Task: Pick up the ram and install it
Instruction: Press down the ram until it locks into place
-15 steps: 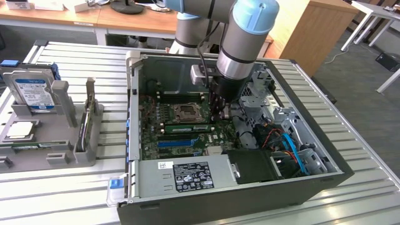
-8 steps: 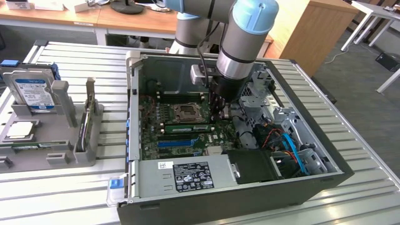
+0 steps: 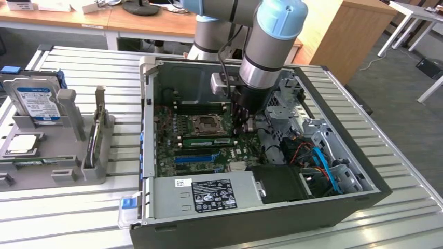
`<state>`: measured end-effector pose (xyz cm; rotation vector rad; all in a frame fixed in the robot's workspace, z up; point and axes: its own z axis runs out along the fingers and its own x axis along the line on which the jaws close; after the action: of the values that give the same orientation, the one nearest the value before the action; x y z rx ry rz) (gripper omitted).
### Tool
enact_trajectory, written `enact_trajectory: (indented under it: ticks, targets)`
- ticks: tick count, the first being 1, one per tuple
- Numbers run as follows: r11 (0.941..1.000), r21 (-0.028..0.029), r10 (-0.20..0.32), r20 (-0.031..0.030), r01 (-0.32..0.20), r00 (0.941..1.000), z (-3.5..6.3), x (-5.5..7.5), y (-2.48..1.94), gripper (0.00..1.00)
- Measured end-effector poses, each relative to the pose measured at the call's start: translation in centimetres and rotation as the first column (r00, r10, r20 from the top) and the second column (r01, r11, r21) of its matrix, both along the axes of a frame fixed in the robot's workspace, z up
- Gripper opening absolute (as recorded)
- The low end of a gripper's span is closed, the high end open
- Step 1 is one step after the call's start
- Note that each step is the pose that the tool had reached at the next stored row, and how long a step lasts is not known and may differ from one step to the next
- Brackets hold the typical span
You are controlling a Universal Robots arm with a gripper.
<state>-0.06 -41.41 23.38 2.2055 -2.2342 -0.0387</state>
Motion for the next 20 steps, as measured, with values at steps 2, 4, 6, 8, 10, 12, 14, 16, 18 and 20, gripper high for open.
enact_trajectory:
  ticks: [2, 4, 6, 8, 10, 12, 14, 16, 18, 20]
  targets:
    - [1.0, -0.0004, 0.0, 0.0001, 0.0, 1.0, -0.1, 0.0, -0.01, 0.1]
    - [1.0, -0.0005, 0.0, 0.0001, 0.0, 1.0, -0.1, 0.0, -0.01, 0.1]
    - [1.0, -0.0005, 0.0, 0.0001, 0.0, 1.0, -0.1, 0.0, -0.01, 0.1]
    - [1.0, -0.0005, 0.0, 0.0001, 0.0, 1.0, -0.12, 0.0, -0.01, 0.1]
    - [1.0, -0.0005, 0.0, 0.0001, 0.0, 1.0, -0.12, 0.0, -0.01, 0.1]
    - [1.0, -0.0005, 0.0, 0.0001, 0.0, 1.0, -0.12, 0.0, -0.01, 0.1]
    - [1.0, -0.0002, 0.0, 0.0002, 0.0, 1.0, -0.16, 0.0, 0.0, 0.1]
    - [1.0, -0.0001, 0.0, 0.0002, 0.0, 1.0, -0.27, 0.0, 0.0, 0.1]
    - [1.0, -0.0005, 0.0, 0.0001, 0.0, 1.0, -0.28, 0.0, -0.01, 0.1]
    - [1.0, -0.0005, 0.0, 0.0001, 0.0, 1.0, -0.28, 0.0, -0.01, 0.1]
